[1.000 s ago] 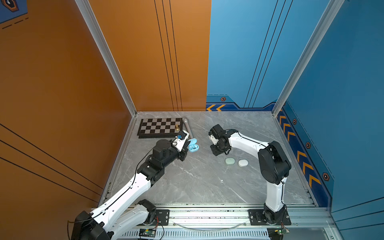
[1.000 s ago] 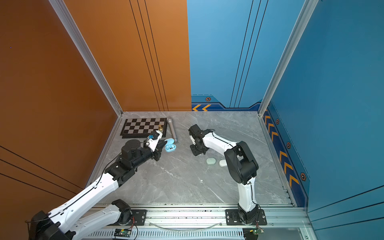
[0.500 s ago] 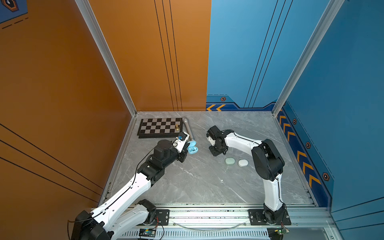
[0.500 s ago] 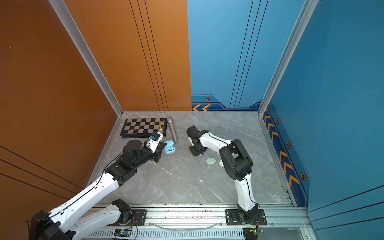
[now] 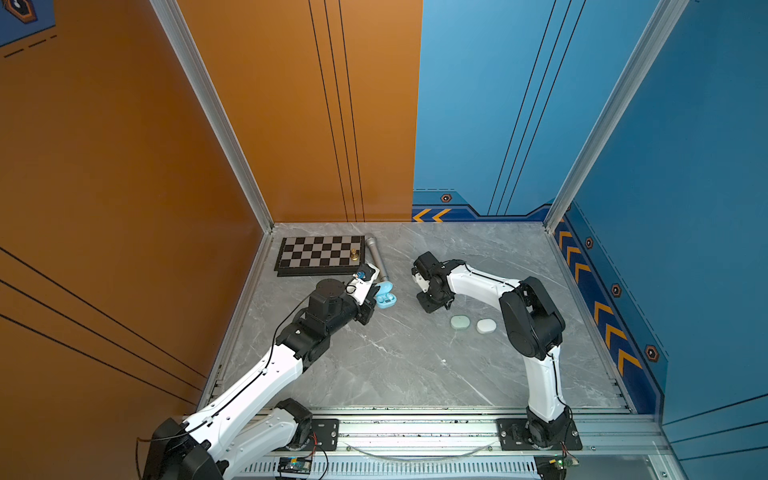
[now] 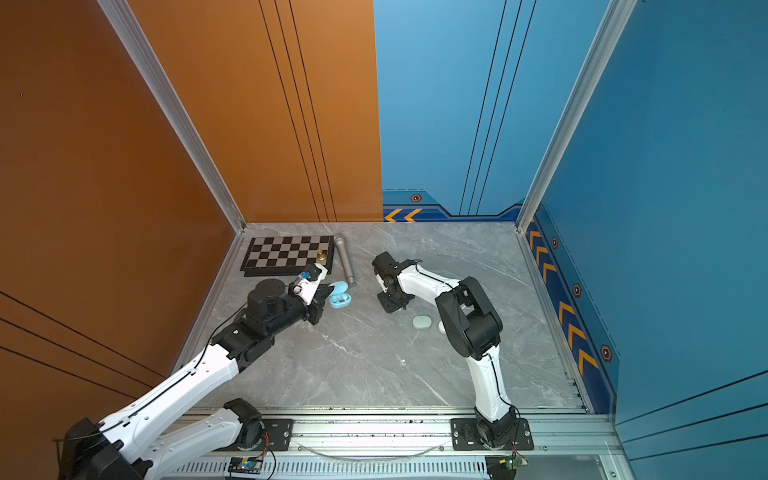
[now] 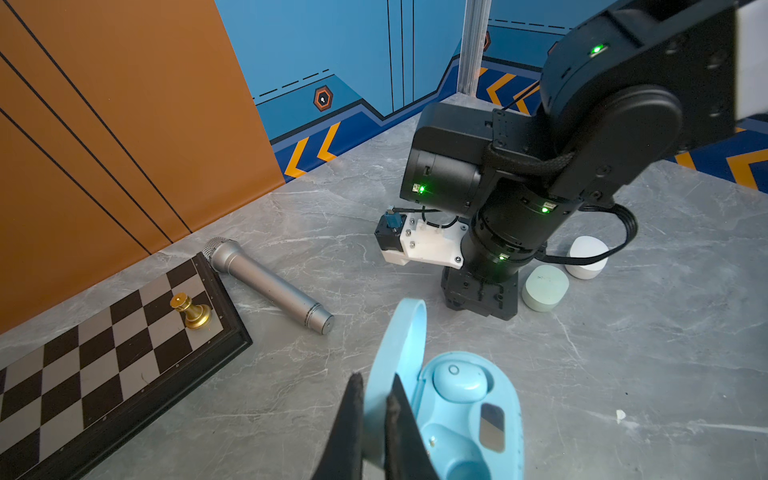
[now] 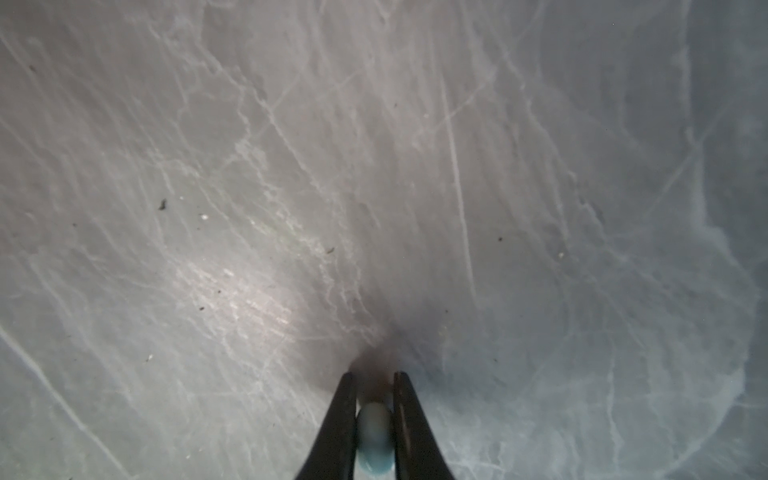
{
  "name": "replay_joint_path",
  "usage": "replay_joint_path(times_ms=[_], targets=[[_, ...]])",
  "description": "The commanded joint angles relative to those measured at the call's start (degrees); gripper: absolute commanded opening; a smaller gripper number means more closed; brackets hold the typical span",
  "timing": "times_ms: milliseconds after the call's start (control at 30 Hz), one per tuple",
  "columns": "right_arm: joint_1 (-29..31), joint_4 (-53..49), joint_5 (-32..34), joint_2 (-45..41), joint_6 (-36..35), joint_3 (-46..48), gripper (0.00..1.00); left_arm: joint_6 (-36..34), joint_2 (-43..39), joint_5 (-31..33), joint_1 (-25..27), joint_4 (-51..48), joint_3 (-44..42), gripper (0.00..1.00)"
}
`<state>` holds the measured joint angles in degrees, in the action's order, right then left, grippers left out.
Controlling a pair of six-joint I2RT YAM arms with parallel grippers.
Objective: Insert the wireless bluetooth earbuds into the charging case
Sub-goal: 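Move the right gripper down to the remaining pale-blue earbud on the table, then close the right gripper on the pale-blue earbud and lift it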
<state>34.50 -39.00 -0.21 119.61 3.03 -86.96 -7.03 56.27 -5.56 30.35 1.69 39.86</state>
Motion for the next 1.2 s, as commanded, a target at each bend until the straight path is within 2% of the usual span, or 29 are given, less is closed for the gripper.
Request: replay_joint_path(times_ms=[0,167,300,1167], targets=[[-0.65,-2.16,-0.54,-0.13,0.94,0.64,0.16,0.11,0.42,0.04,0.32,0.32,1.99,0.0],[-1.19,-2.22,-1.03,-0.43,1.09,0.93,0.25,0.16,1.46,-0.6,0.16,1.16,2.06,0.0],[-1.24,-2.65,-1.71,-0.41,0.85,1.16,0.27,0.21,2.08,-0.85,0.22,1.51,2.29,0.0],[-0.52,-3.78,-1.23,-2.38,-0.34,3.96,0.27,0.0,1.96,-1.23,0.11,1.51,2.34,0.0]])
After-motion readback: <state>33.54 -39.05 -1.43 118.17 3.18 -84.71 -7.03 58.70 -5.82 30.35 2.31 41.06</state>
